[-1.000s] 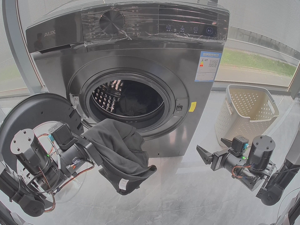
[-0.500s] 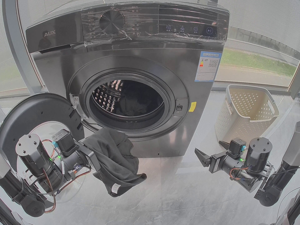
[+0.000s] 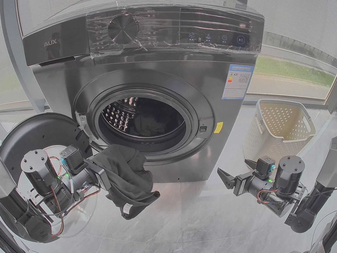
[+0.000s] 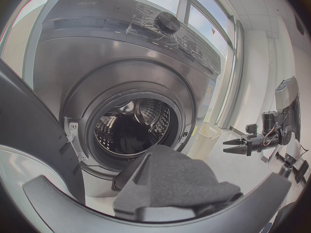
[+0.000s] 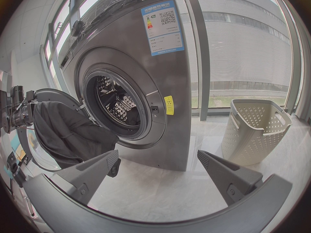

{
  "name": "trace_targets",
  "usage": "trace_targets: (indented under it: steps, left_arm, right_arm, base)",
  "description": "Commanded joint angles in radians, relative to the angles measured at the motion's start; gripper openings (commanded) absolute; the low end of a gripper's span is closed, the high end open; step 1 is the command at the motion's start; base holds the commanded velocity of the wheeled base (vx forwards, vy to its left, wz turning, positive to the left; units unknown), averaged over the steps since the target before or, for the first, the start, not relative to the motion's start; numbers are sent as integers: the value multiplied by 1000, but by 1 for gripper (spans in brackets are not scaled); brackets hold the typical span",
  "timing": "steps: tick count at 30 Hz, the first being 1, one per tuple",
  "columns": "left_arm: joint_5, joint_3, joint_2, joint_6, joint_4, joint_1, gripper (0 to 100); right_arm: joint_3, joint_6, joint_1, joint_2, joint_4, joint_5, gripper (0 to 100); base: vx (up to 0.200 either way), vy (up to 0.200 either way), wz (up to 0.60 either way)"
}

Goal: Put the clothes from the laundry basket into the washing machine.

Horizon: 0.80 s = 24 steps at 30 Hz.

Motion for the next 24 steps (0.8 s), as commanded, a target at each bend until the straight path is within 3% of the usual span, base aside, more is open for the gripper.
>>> trace_targets:
  steps: [1,4,14,24]
  left_arm:
    - [-2,-3,6,-4,-3,0,0]
    - [1,-4,10,1,-3,-3,0]
    - [2,-9,7,-4,-3,-12,0]
    - [-6,-53,56,-4,-3,-98,0]
  right_arm:
    - [-1,0,8,2,-2,-1,100]
    - [0,5,11,2,0,-3,100]
    - [-1,14,42,1,-2,-9,100]
    - [2,14,66,-9,-2,-10,100]
  base:
    - [200,0,0]
    - [200,0,0]
    - [0,0,0]
    - [0,0,0]
